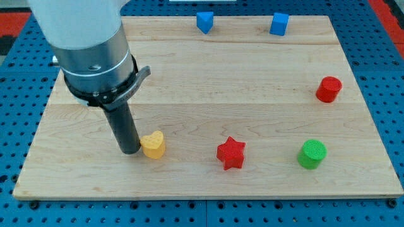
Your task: Push the yellow heart a bit down
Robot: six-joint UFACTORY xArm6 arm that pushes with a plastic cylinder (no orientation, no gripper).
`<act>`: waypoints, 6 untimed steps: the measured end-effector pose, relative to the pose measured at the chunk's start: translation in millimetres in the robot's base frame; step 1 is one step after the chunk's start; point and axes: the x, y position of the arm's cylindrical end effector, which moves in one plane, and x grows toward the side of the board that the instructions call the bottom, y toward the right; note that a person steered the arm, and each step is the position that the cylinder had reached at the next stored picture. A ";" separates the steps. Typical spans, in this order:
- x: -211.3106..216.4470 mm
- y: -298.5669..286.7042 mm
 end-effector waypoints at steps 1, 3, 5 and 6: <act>9.1 -7.1; -49.7 43.3; -30.6 49.6; -25.1 49.4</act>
